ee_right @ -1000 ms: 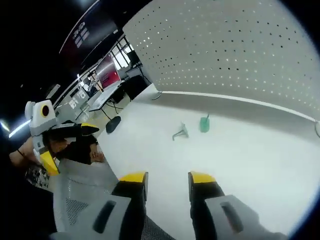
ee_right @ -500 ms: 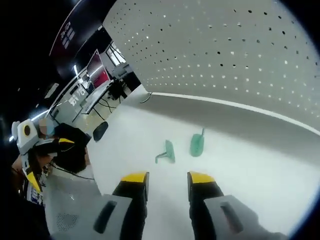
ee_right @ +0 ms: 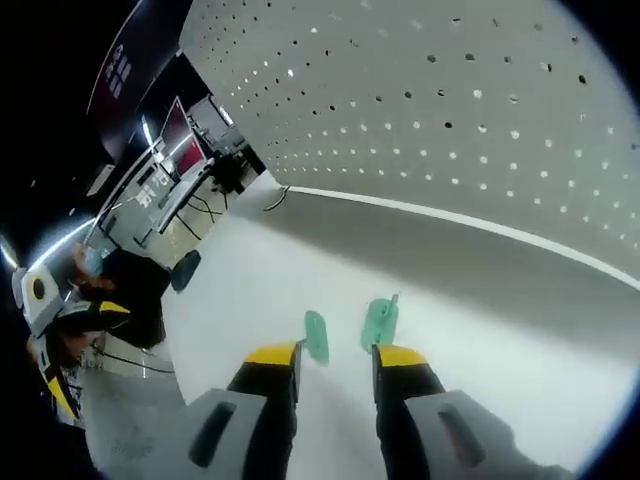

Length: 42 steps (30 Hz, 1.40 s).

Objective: Insert the hook assembly into the mounting plate slot until the hook locks in place.

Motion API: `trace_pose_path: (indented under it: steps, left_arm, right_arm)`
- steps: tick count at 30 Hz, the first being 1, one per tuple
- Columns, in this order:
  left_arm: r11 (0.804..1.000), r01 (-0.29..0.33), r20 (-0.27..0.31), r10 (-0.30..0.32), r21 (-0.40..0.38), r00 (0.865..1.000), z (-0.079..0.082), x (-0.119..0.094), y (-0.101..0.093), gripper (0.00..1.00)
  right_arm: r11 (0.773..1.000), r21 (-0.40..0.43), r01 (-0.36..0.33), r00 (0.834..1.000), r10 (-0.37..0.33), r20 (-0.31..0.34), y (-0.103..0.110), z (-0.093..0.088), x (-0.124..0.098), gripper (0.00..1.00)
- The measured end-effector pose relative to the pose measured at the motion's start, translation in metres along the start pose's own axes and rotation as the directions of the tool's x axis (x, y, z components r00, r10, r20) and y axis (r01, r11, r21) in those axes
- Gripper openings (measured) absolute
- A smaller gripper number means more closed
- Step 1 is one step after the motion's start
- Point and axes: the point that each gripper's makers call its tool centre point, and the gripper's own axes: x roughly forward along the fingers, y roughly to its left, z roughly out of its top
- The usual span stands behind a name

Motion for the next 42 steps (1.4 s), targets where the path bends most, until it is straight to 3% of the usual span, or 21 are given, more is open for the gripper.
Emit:
trace_pose_path:
  steps: [13, 27, 36, 42]
  left_arm:
    - [0.999, -0.050, -0.002, 0.050, -0.007, 0.999, 0.002, -0.003, 0.021, 0.95]
    - [0.998, -0.063, -0.019, 0.063, 0.000, 0.998, 0.001, -0.002, 0.028, 0.94]
    - [0.999, -0.049, -0.017, 0.049, 0.008, 0.999, 0.007, 0.003, 0.028, 0.94]
    - [0.999, -0.042, -0.009, 0.043, 0.020, 0.999, 0.014, 0.000, 0.025, 0.94]
  right_arm:
    - [0.999, 0.009, 0.043, 0.999, -0.043, -0.033, -0.025, 0.010, 0.023, 0.21]
    - [0.992, 0.103, 0.070, 0.997, -0.065, -0.045, -0.039, 0.015, 0.030, 0.00]
    - [0.992, 0.078, 0.098, 0.995, -0.098, -0.004, -0.040, 0.018, 0.024, 0.00]
    - [0.992, 0.055, 0.114, 0.992, -0.117, 0.038, -0.039, 0.031, 0.013, 0.00]
